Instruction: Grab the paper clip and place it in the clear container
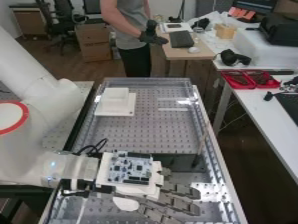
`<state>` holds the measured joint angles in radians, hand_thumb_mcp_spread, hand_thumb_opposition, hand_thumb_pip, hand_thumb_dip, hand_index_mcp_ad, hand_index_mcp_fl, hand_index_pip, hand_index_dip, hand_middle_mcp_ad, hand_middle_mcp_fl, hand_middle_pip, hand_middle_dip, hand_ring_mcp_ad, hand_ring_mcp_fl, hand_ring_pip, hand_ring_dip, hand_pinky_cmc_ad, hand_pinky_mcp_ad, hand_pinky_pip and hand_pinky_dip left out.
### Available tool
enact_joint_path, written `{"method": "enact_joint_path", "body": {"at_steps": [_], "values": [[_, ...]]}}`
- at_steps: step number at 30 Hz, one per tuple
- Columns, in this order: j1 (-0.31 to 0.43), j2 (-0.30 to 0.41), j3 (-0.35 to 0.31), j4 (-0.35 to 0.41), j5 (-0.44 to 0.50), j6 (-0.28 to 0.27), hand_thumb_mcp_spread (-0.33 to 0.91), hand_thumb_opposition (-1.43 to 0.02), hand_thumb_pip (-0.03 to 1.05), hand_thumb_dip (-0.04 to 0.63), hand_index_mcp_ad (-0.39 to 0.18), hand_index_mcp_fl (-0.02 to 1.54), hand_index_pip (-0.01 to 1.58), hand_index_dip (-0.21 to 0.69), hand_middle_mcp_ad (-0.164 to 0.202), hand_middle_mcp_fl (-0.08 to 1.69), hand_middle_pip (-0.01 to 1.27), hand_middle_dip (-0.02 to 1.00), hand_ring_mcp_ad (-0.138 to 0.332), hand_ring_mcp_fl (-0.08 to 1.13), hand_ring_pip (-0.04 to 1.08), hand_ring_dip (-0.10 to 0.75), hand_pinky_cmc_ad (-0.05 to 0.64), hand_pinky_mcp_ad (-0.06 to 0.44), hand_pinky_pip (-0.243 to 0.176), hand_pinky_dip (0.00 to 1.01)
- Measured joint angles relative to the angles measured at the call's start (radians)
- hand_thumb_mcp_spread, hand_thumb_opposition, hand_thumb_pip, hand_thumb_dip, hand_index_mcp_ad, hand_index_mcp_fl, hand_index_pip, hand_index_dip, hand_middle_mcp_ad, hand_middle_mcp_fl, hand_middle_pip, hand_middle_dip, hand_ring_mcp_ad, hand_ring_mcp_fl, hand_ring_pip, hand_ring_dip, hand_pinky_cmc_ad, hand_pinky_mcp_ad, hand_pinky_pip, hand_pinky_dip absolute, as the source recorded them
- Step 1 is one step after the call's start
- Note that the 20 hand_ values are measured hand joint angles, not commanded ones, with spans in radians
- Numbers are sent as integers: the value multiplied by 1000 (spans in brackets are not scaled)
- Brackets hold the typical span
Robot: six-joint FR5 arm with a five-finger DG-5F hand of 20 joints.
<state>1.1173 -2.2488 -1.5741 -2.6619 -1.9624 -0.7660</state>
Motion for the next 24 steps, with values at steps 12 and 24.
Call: {"method": "enact_joint_path", "body": {"at_steps": [12, 24], "values": [[-3, -1, 1, -5, -6, -7, 415, -848, 796, 286, -176, 269, 1513, 9, 66, 12, 140, 182, 129, 5, 84, 110, 309, 265, -59, 255], [-4, -5, -1, 3, -4, -4, 415, -848, 796, 286, -176, 269, 1513, 9, 70, 9, 140, 182, 129, 5, 84, 110, 309, 265, -59, 255]]}}
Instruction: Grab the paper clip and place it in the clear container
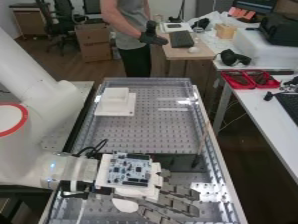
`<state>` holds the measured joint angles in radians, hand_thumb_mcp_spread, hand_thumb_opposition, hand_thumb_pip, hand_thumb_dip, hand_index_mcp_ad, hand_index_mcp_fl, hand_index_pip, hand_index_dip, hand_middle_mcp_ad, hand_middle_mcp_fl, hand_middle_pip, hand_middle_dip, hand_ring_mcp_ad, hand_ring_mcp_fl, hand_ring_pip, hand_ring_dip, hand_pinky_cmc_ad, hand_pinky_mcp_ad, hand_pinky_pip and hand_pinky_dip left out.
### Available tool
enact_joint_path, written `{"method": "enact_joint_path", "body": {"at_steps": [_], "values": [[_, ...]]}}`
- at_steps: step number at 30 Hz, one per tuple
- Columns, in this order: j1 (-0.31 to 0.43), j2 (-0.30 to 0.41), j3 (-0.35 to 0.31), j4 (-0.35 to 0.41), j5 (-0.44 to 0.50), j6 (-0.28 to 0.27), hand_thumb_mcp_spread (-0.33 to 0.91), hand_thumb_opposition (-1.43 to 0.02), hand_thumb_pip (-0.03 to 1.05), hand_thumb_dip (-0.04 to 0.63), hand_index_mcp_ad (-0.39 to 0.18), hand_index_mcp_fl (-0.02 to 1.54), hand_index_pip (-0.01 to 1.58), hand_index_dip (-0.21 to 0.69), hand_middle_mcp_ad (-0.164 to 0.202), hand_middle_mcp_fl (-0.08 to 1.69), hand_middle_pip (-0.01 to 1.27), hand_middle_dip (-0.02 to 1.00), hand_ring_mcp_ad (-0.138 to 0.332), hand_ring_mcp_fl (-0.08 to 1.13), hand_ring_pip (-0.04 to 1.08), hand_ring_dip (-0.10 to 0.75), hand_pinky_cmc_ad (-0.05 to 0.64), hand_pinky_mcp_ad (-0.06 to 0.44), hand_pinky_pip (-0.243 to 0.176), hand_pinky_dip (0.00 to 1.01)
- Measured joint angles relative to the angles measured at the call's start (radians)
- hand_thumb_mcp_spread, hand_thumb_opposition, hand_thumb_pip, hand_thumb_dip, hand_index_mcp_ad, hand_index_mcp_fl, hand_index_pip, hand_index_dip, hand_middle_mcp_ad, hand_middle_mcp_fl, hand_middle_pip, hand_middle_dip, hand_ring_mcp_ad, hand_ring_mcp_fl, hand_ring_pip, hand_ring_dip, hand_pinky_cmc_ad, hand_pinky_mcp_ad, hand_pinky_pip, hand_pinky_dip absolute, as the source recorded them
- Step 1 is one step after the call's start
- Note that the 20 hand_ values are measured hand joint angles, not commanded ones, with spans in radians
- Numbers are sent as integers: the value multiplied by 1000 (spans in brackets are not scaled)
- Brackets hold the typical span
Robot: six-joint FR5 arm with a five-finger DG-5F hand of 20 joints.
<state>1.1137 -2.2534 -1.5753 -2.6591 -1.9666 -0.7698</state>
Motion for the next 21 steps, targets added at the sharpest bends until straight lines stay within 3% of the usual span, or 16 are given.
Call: {"method": "enact_joint_path", "body": {"at_steps": [2, 6, 12, 15, 18, 21], "values": [[0, 0, -4, 12, 0, 3, 415, -848, 791, 283, -176, 278, 1513, 7, 66, 12, 140, 182, 129, 2, 84, 110, 309, 265, -59, 255], [0, 2, -11, 34, 4, 10, 410, -902, 696, 288, -188, 454, 1539, -9, 70, 12, 140, 183, 129, 5, 84, 110, 309, 265, -59, 255], [3, 5, -23, 65, 10, 30, 426, -939, 672, 278, -185, 527, 1487, -9, 70, 10, 140, 183, 126, 2, 84, 110, 305, 264, -59, 239], [5, 8, -28, 73, 13, 43, 443, -944, 660, 278, -185, 581, 1438, -9, 70, 44, 140, 183, 126, 5, 82, 110, 309, 265, -28, 220], [7, 17, -38, 87, 17, 60, 445, -951, 656, 265, -185, 607, 1424, -9, 68, 42, 141, 188, 129, 7, 89, 110, 309, 265, -28, 204], [10, 36, -53, 106, 22, 76, 471, -953, 602, 265, -185, 656, 1375, -9, 68, 59, 141, 188, 129, 7, 89, 110, 309, 264, -28, 204]]}}
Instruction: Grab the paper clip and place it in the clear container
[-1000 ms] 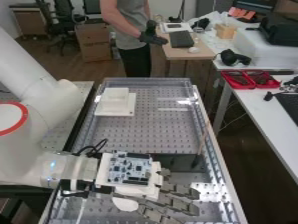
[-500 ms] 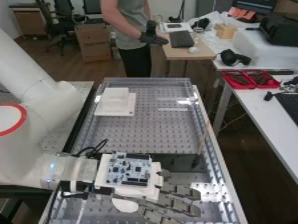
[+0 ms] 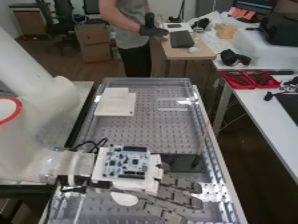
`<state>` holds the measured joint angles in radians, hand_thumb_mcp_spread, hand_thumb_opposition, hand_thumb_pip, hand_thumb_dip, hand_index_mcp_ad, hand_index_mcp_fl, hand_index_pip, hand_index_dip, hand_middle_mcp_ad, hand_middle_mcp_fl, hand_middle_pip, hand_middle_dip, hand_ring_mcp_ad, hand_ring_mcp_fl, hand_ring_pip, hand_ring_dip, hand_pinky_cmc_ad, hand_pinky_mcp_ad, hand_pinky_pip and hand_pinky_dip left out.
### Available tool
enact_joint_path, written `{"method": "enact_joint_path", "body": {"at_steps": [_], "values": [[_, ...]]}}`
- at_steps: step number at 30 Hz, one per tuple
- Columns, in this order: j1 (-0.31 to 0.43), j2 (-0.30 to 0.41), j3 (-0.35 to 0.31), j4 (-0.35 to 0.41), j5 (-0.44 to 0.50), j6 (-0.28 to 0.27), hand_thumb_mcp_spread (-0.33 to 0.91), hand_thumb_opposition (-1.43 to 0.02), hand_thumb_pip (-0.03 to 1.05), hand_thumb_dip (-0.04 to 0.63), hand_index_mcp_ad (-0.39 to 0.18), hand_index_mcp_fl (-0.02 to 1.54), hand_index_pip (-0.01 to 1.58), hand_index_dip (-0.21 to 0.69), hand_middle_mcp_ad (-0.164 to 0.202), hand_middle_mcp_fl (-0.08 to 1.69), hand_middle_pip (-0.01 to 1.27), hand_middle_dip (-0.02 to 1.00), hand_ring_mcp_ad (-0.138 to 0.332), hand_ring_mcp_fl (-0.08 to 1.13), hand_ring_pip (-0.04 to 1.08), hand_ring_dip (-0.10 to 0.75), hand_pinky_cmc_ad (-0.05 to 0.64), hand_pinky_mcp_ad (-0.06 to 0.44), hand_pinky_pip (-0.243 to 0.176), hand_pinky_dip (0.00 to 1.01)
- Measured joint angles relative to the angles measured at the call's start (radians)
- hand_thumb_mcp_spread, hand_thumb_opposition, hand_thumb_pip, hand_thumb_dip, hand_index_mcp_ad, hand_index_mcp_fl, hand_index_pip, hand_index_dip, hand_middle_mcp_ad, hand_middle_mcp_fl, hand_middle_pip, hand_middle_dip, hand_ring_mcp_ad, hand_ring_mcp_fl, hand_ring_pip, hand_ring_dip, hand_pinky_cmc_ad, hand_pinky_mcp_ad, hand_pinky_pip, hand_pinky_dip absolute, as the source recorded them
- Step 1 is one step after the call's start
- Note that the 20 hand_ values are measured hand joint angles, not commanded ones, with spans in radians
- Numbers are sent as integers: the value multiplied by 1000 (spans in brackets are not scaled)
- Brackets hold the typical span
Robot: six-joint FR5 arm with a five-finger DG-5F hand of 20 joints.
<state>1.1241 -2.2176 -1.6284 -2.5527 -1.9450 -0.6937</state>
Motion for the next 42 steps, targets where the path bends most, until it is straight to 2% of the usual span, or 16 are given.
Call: {"method": "enact_joint_path", "body": {"at_steps": [6, 12, 19, 20, 23, 33, 38, 42], "values": [[15, 75, -60, 69, 13, 44, 469, -953, 600, 265, -185, 668, 1358, -9, 68, 77, 141, 188, 129, 7, 89, 110, 307, 264, -24, 190], [59, 186, -156, 155, 36, 93, 468, -956, 599, 265, -185, 695, 1344, -9, 68, 79, 141, 188, 129, 5, 105, 113, 311, 264, -10, 195], [191, 316, -267, 229, 103, 133, 471, -967, 599, 265, -185, 695, 1346, -9, 72, 75, 141, 188, 133, 14, 105, 113, 309, 264, -10, 195], [196, 319, -269, 230, 105, 133, 471, -967, 599, 265, -185, 695, 1346, -9, 72, 75, 141, 188, 129, 14, 105, 110, 309, 264, -10, 195], [271, 357, -300, 249, 146, 142, 471, -967, 599, 265, -185, 695, 1346, -5, 72, 75, 141, 188, 133, 14, 105, 113, 312, 264, -10, 195], [461, 378, -308, 256, 226, 166, 471, -972, 599, 265, -185, 695, 1332, 0, 72, 120, 141, 188, 129, 14, 105, 110, 312, 264, -10, 195], [559, 342, -259, 225, 259, 181, 468, -969, 599, 267, -185, 695, 1332, 0, 68, 120, 141, 188, 127, 14, 105, 110, 309, 264, -10, 195], [586, 302, -211, 186, 276, 183, 471, -974, 599, 265, -185, 695, 1332, 0, 68, 120, 141, 188, 126, 14, 105, 110, 309, 265, -10, 195]]}}
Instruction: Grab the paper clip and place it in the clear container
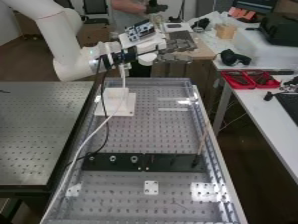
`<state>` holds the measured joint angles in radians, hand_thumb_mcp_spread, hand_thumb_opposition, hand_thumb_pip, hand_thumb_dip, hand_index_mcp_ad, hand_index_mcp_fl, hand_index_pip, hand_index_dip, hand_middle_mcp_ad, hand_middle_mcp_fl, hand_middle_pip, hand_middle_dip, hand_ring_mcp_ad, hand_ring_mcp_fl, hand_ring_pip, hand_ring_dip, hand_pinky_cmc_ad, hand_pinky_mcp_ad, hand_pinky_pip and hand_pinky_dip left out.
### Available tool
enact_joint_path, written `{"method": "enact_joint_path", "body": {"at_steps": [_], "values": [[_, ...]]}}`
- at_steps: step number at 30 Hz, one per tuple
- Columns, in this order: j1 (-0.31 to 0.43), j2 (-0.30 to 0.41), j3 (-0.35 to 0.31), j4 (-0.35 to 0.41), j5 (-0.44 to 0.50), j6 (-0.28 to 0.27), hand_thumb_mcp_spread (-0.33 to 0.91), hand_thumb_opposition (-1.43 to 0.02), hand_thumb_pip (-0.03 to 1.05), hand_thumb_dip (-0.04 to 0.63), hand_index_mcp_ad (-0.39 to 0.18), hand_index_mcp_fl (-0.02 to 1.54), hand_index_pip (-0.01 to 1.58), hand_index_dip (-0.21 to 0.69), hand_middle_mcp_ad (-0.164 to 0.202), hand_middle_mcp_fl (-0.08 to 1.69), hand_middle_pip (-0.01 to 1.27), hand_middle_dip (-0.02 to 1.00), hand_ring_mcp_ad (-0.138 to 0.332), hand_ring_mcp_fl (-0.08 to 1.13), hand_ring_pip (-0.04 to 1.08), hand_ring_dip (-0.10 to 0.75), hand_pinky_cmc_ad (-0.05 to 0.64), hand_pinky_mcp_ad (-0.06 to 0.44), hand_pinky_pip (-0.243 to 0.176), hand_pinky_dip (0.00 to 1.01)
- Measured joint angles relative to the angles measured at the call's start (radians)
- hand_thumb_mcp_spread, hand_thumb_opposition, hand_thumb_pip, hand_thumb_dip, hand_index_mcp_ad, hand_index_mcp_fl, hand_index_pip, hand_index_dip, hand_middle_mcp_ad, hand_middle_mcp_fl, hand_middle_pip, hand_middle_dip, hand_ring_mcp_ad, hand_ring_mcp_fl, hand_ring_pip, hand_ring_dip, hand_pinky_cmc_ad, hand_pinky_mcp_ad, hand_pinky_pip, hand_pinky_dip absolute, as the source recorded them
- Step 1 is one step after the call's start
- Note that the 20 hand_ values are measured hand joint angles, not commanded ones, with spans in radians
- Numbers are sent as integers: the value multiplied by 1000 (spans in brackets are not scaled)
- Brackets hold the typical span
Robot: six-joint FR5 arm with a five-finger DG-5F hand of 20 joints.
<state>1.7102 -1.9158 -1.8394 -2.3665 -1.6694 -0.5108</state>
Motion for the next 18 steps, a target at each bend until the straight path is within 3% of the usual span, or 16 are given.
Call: {"method": "enact_joint_path", "body": {"at_steps": [18], "values": [[36, -227, 163, -169, 111, -55, 471, -974, 599, 265, -185, 695, 1332, 0, 68, 120, 141, 188, 124, 14, 103, 110, 309, 265, -10, 195]]}}
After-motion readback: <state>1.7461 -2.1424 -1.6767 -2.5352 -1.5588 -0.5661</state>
